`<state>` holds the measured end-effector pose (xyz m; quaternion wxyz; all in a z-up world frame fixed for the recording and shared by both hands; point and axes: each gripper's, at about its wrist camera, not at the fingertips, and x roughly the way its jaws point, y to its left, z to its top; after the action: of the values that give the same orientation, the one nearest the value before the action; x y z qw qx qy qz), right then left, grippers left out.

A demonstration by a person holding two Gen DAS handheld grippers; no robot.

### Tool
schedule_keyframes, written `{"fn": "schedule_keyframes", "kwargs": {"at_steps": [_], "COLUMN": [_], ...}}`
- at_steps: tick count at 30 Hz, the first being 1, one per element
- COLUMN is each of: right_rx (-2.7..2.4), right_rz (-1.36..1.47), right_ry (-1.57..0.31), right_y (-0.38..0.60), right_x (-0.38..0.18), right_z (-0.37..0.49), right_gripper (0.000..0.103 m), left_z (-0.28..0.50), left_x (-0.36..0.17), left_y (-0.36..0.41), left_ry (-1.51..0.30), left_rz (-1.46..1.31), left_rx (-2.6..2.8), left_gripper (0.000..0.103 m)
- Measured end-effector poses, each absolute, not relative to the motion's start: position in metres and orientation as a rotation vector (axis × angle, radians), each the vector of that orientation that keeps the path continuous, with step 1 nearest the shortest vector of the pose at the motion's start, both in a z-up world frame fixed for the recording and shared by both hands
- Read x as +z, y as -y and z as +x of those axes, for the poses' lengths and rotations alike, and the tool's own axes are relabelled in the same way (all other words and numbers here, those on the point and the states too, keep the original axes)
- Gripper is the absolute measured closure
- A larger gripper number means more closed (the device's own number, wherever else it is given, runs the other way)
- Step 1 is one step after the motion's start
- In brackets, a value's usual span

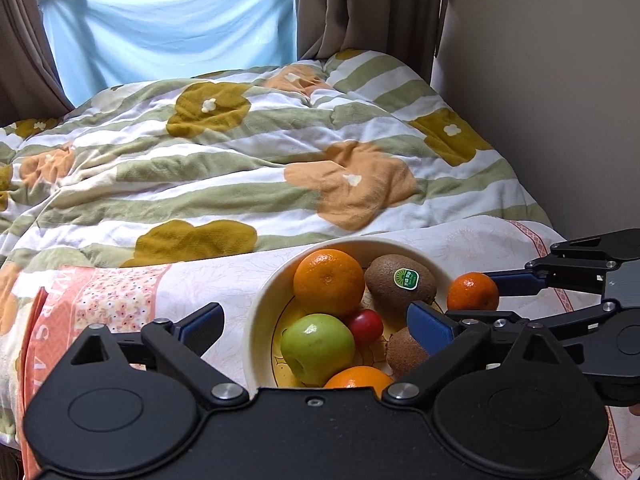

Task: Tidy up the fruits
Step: 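Open the left tool to drop the tomato while the right tool releases the tangerine in the bowl, then move both open tools from the bowl to the last tomato and apple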

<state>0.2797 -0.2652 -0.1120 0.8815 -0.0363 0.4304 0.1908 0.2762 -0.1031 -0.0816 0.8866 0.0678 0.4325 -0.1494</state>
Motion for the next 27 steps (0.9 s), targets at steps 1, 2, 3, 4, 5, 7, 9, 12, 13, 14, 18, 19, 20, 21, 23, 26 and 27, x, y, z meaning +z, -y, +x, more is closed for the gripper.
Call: {"fn": "schedule_keyframes", "kwargs": {"at_steps": [1,2,3,4,5,7,9,12,13,14,18,19,20,21,23,26,27], "right_rx": [0.403,0.409,0.416,0.426,0.433,0.445,0.465,0.495,0.505,0.511,0.508,0.506,0.503,0.498,0.496,0.475,0.472], "right_rz": [-0.079,-0.082,-0.084,-0.087,-0.091,-0.103,-0.113,-0.125,-0.128,-0.130,-0.128,-0.123,-0.117,-0.110,-0.099,-0.097,-0.100], "right_ry": [-0.897,-0.896,-0.893,-0.891,-0.892,-0.895,-0.895,-0.893,-0.894,-0.894,-0.875,-0.877,-0.874,-0.864,-0.851,-0.852,-0.848], "right_y": [0.263,0.260,0.257,0.255,0.253,0.247,0.241,0.233,0.230,0.227,0.221,0.221,0.221,0.222,0.225,0.229,0.229], "right_x": [-0.112,-0.112,-0.112,-0.113,-0.114,-0.117,-0.119,-0.121,-0.122,-0.123,-0.126,-0.126,-0.126,-0.126,-0.127,-0.128,-0.127], "right_z": [0.281,0.283,0.284,0.286,0.288,0.292,0.295,0.297,0.297,0.298,0.297,0.297,0.297,0.296,0.294,0.291,0.289], "right_gripper": [0.051,0.051,0.051,0.051,0.051,0.051,0.051,0.051,0.051,0.051,0.045,0.029,0.007,0.000,0.000,0.000,0.000], "left_z": [0.275,0.274,0.272,0.271,0.270,0.269,0.267,0.265,0.264,0.263,0.260,0.259,0.259,0.259,0.258,0.256,0.255], "left_x": [-0.079,-0.077,-0.075,-0.073,-0.071,-0.070,-0.068,-0.068,-0.068,-0.068,-0.069,-0.069,-0.070,-0.070,-0.070,-0.070,-0.069], "left_y": [0.101,0.099,0.096,0.094,0.091,0.086,0.081,0.070,0.068,0.065,0.056,0.056,0.055,0.055,0.053,0.052,0.051], "left_ry": [-0.896,-0.893,-0.890,-0.886,-0.883,-0.883,-0.881,-0.883,-0.884,-0.886,-0.891,-0.892,-0.892,-0.892,-0.891,-0.890,-0.888], "left_rz": [0.136,0.130,0.125,0.122,0.120,0.116,0.109,0.093,0.089,0.085,0.068,0.068,0.070,0.072,0.070,0.066,0.064], "left_rx": [-0.305,-0.299,-0.292,-0.285,-0.276,-0.259,-0.240,-0.214,-0.208,-0.201,-0.185,-0.182,-0.179,-0.177,-0.176,-0.173,-0.173], "left_gripper": [0.003,0.003,0.003,0.003,0.003,0.003,0.003,0.003,0.003,0.003,0.003,0.003,0.003,0.003,0.003,0.003,0.003]}}
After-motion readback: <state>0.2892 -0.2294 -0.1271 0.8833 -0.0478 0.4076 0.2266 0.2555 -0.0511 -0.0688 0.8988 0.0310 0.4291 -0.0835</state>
